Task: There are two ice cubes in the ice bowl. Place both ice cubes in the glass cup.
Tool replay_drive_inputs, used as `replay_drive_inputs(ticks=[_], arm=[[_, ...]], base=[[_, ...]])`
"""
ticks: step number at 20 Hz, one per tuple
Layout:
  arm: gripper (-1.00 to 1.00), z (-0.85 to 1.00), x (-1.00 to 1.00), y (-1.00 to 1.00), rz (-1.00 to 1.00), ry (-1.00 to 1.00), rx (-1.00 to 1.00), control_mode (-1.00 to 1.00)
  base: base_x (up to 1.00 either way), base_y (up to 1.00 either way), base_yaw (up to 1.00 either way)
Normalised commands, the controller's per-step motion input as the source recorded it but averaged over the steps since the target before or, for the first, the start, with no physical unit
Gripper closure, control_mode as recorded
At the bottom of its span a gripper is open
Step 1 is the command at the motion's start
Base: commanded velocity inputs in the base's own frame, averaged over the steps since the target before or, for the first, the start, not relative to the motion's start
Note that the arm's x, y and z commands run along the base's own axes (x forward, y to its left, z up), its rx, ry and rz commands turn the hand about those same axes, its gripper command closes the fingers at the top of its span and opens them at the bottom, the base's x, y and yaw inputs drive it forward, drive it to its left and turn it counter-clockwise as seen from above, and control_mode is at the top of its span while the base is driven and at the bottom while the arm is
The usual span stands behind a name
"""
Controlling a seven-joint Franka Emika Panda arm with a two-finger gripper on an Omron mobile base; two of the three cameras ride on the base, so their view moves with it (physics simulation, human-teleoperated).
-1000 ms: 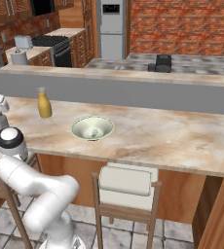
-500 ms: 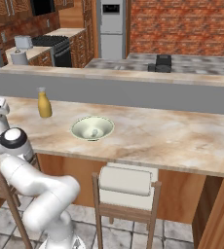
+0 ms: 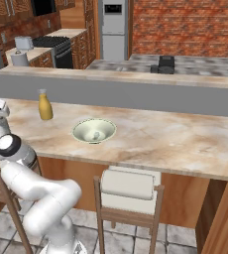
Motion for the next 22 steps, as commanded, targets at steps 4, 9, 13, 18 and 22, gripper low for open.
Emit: replay_drive_inputs(ticks=[4, 9, 13, 18, 22], arm=[[-1.0, 0.26, -0.14, -0.16, -0.02, 0.0, 0.0, -1.0], [-1.0, 0.53, -0.28, -0.46, -0.1, 0.1, 0.0, -1.0], [-1.0, 0.55, -0.4, -0.88, -0.15, 0.11, 0.0, -1.0], [-1.0, 0.17, -0.77, -1.0, -0.11, 0.03, -0.03, -1.0], [-1.0, -0.01, -0.99, -1.0, -0.05, 0.0, -0.15, -1.0]], base=[[0.0, 0.0, 0.0], [0.0, 0.0, 0.0], [0.0, 0.0, 0.0], [0.0, 0.0, 0.0], [0.0, 0.0, 0.0]])
